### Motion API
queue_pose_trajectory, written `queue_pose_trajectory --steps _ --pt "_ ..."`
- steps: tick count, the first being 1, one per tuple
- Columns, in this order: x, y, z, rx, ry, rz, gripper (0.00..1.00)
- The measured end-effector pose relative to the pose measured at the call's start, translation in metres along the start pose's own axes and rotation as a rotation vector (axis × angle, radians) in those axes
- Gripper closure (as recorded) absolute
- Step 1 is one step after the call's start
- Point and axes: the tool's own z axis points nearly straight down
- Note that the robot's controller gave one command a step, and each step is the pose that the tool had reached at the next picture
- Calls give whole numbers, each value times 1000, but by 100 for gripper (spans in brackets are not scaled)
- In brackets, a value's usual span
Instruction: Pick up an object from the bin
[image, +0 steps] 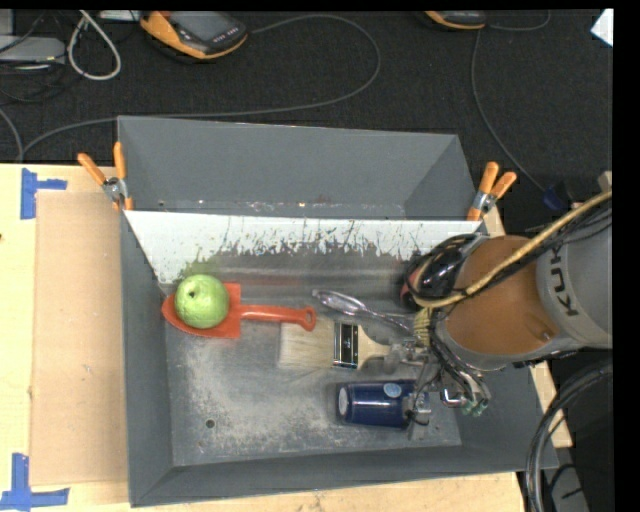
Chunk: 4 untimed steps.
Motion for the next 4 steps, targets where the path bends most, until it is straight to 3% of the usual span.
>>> queue_pose_trajectory --steps 1,2,3,4 --pt "16 32 8 -3 7 -71 0" --pt "3 21 3 0 -3 4 0" --pt "12 29 -88 -3 12 -40 0" --pt "11 30 -160 -3 4 -45 0"
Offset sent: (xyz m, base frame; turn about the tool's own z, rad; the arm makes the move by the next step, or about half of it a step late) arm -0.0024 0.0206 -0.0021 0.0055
